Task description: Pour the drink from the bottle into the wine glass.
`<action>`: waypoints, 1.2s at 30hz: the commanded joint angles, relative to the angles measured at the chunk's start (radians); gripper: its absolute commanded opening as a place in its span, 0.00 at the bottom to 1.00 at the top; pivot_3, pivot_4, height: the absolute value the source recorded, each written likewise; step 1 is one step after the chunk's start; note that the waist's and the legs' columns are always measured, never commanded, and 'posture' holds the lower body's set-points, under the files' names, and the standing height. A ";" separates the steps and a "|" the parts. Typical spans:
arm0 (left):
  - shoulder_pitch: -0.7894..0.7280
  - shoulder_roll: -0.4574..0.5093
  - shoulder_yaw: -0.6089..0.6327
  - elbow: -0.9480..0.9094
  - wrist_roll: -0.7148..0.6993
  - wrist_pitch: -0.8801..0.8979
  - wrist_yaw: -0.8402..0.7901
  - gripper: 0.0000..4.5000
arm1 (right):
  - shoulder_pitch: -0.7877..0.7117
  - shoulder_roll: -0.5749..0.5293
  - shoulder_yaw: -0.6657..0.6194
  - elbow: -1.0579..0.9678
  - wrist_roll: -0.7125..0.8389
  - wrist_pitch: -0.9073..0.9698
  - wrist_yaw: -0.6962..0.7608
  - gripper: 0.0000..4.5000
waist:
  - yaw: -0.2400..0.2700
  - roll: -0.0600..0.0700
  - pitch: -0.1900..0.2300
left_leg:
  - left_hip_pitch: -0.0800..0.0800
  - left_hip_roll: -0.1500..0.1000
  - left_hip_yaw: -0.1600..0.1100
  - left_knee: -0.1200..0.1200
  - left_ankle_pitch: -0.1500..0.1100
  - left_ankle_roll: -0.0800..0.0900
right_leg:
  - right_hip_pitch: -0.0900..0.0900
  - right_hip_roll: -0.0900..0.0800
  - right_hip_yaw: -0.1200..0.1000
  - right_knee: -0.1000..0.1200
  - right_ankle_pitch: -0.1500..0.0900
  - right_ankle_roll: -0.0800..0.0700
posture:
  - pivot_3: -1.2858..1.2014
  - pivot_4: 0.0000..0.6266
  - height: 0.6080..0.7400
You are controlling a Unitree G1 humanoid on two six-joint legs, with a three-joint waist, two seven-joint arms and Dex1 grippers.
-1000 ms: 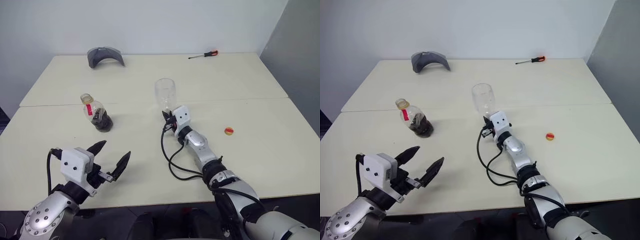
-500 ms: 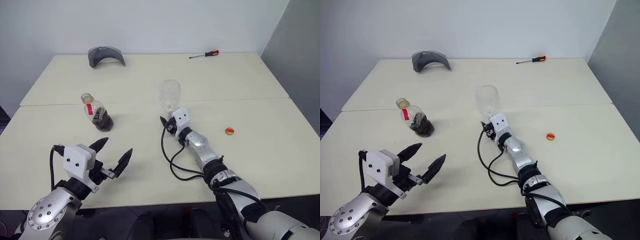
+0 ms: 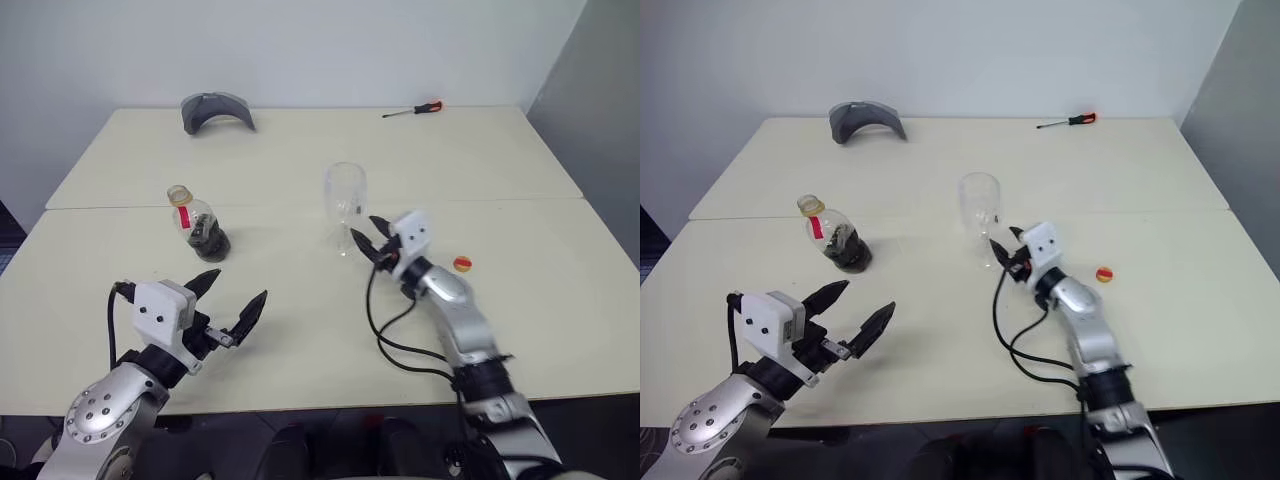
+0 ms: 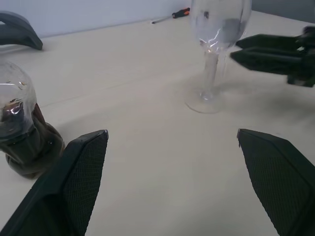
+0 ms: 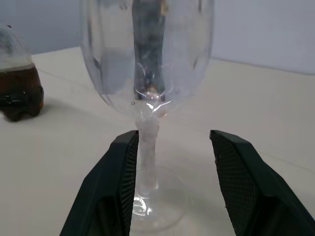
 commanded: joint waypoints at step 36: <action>-0.475 -0.041 0.036 0.667 0.209 -0.233 0.132 1.00 | 0.159 -0.314 -0.074 -0.656 0.448 0.360 0.125 0.54 | 0.002 -0.003 0.000 | -0.001 -0.001 -0.004 0.002 0.000 0.000 | 0.001 0.000 -0.004 0.000 0.000 0.000 | 0.52 0.24 1.00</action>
